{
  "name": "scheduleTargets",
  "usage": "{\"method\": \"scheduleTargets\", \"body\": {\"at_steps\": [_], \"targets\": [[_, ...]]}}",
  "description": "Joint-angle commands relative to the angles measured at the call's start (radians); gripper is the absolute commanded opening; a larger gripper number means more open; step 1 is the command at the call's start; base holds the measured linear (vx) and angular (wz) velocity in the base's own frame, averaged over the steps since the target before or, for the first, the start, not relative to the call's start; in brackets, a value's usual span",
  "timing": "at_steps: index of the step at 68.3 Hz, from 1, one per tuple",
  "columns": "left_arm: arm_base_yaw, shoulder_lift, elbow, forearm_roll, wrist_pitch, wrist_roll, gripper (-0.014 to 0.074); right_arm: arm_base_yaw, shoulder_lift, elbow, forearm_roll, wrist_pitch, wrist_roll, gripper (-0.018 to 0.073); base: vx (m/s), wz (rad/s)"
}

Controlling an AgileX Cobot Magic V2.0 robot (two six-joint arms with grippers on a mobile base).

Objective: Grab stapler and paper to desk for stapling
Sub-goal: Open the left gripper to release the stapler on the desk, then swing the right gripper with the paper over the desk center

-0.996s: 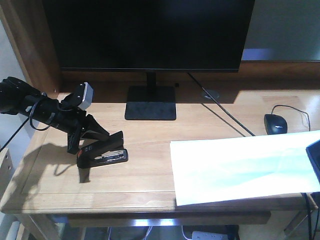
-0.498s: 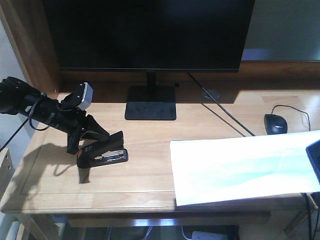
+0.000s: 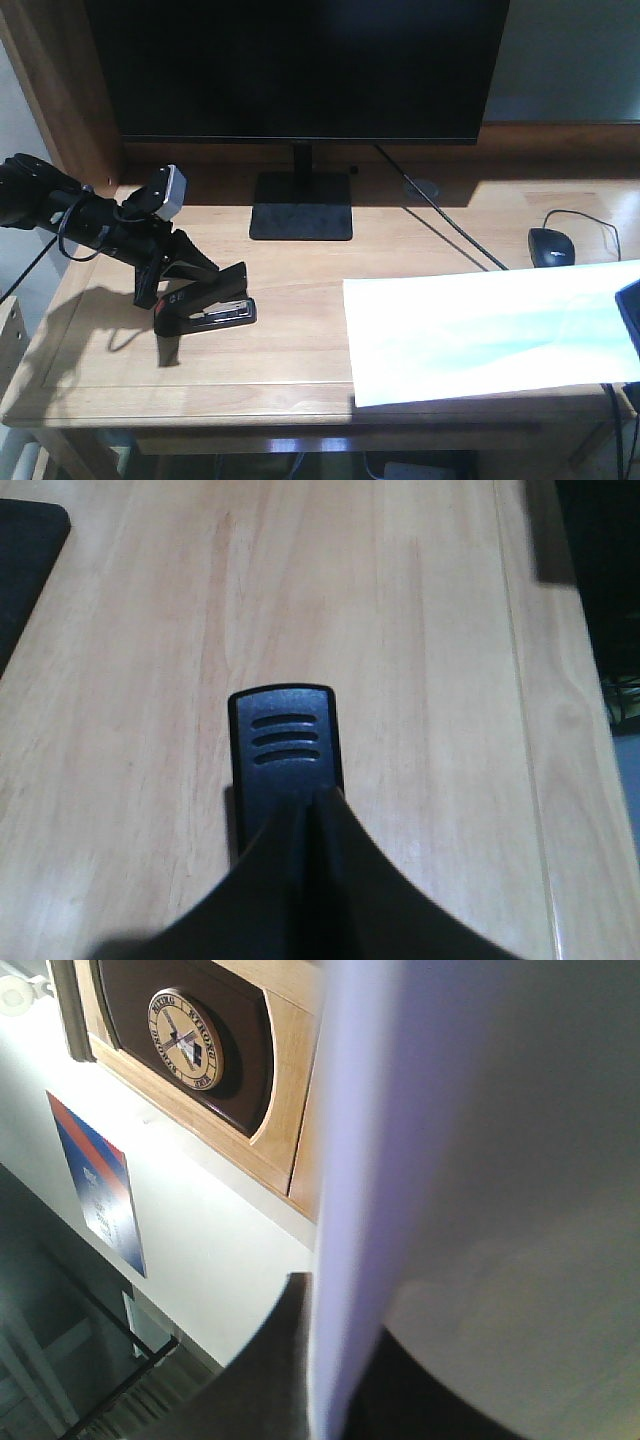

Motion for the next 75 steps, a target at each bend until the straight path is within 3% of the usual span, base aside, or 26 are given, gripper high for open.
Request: {"method": "scheduleTargets", "body": {"at_steps": [1,11,20,33,45,51,65,75], "targets": [[-0.005,-0.059,-0.024,-0.055,0.039,-0.004,-0.0006,-0.003,0.003,0.022,0.006,-0.079,-0.015,-0.0001,0.00,0.00],[-0.005,-0.059,-0.024,-0.055,0.039,-0.004,-0.0006,-0.003,0.003,0.006,-0.098,-0.030,-0.023,-0.0001,0.00,0.00],[-0.005,-0.059,-0.024,-0.055,0.039,-0.004,-0.0006,-0.003,0.003,-0.058,-0.314,0.052,0.022,-0.0001,0.00,0.00],[-0.005,-0.059,-0.024,-0.055,0.039,-0.004,-0.0006,-0.003,0.024,-0.226,-0.736,0.168,0.212,-0.0001,0.00,0.00],[-0.005,-0.059,-0.024,-0.055,0.039,-0.004,-0.0006,-0.003,0.095,-0.401,-1.131,0.166,0.420,-0.0001,0.00,0.00],[-0.005,-0.059,-0.024,-0.055,0.039,-0.004,-0.0006,-0.003,0.150,-0.475,-1.277,0.165,0.520,-0.0001,0.00,0.00],[-0.005,-0.059,-0.024,-0.055,0.039,-0.004,-0.0006,-0.003,0.343,-0.625,-1.396,0.142,0.564,-0.0001,0.00,0.00],[-0.005,-0.059,-0.024,-0.055,0.039,-0.004,-0.0006,0.001,0.519,-0.715,-1.409,0.132,0.570,-0.0001,0.00,0.00]]}}
